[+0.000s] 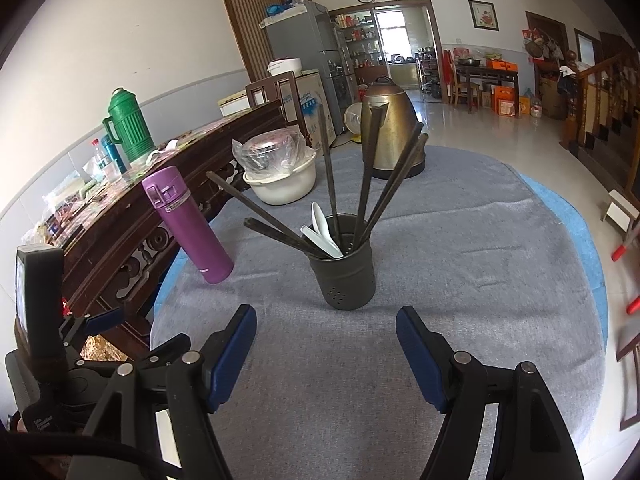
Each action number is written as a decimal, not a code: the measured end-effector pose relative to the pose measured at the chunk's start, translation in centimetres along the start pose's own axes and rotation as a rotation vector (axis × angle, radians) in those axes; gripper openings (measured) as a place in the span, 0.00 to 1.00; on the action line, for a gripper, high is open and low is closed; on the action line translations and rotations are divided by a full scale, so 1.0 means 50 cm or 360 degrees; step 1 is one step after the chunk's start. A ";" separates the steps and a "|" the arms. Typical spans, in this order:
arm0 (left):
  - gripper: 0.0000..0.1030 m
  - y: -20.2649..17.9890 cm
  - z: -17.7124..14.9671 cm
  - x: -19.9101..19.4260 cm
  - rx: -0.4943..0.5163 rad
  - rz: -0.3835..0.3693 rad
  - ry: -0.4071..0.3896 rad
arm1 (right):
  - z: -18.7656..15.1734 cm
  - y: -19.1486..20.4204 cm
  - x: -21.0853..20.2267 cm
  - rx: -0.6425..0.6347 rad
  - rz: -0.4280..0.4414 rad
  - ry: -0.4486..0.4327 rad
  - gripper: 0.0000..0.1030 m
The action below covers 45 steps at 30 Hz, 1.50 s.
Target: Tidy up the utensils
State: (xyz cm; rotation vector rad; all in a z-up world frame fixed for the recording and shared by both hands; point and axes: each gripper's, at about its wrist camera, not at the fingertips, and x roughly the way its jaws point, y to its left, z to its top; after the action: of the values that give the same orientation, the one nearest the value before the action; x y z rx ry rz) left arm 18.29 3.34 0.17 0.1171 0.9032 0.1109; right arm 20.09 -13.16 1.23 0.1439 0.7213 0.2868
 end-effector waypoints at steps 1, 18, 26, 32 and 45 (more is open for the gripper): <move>0.96 0.003 -0.001 -0.001 -0.0005 -0.0006 -0.0003 | 0.000 0.002 0.000 -0.0004 -0.0002 0.0000 0.73; 0.96 0.054 -0.019 -0.016 -0.0069 -0.0064 -0.0040 | -0.010 0.068 -0.023 -0.0071 -0.0055 -0.0031 0.73; 0.96 0.082 -0.020 -0.029 -0.0078 -0.0072 -0.0069 | -0.012 0.094 -0.036 -0.0076 -0.0077 -0.0067 0.73; 0.96 0.094 -0.003 -0.036 -0.0051 -0.0072 -0.0082 | -0.006 0.114 -0.040 -0.0077 -0.0107 -0.0081 0.73; 0.96 0.050 0.046 -0.062 0.0089 0.0008 -0.0116 | 0.020 0.059 -0.044 0.0034 -0.0094 -0.0146 0.73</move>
State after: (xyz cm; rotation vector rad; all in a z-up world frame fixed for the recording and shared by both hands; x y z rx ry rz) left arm 18.10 5.23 4.36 0.1745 0.8334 0.0854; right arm 18.58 -11.04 4.03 0.1544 0.6369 0.2146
